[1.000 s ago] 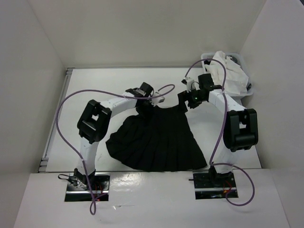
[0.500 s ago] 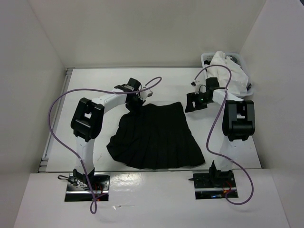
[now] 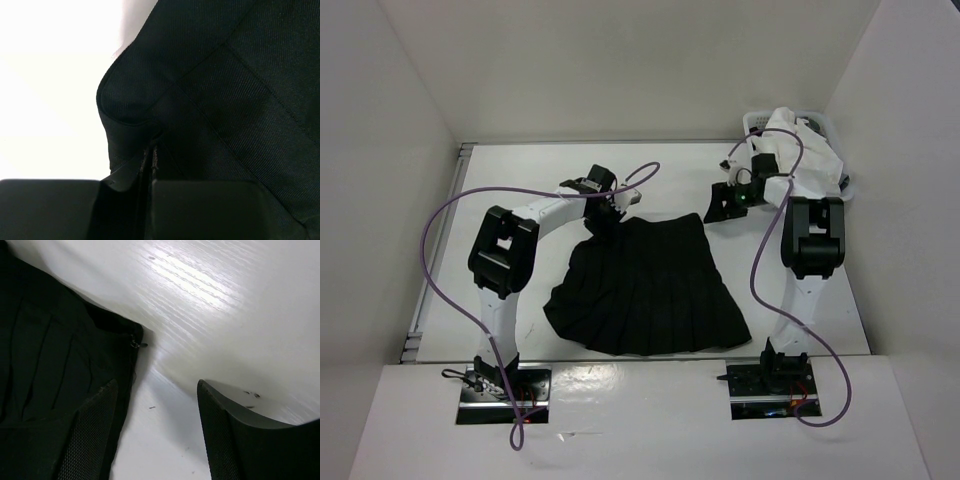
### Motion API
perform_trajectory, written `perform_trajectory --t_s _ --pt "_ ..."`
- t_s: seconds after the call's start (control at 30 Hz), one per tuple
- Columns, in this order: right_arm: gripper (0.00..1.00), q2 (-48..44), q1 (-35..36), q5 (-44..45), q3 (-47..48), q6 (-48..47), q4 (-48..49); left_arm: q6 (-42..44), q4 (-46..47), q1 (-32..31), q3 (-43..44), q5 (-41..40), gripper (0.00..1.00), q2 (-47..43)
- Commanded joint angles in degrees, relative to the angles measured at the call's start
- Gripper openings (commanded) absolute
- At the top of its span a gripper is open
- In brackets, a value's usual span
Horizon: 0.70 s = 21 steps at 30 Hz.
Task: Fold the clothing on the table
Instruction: Flatten the skirt out
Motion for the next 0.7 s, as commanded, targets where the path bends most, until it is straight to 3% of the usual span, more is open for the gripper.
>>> perform_trajectory --t_s 0.0,0.33,0.67 --pt "0.7 3.2 0.3 -4.2 2.6 0.1 -0.7 0.4 -0.4 -0.3 -1.0 2.2 0.04 -1.2" --pt "0.55 7.7 0.3 -8.5 5.1 0.1 -2.5 0.4 -0.4 -0.3 -1.0 2.2 0.04 -0.6" --pt "0.52 10.1 0.8 -9.7 7.4 0.1 -3.0 0.4 -0.9 -0.3 -1.0 2.7 0.04 -0.6"
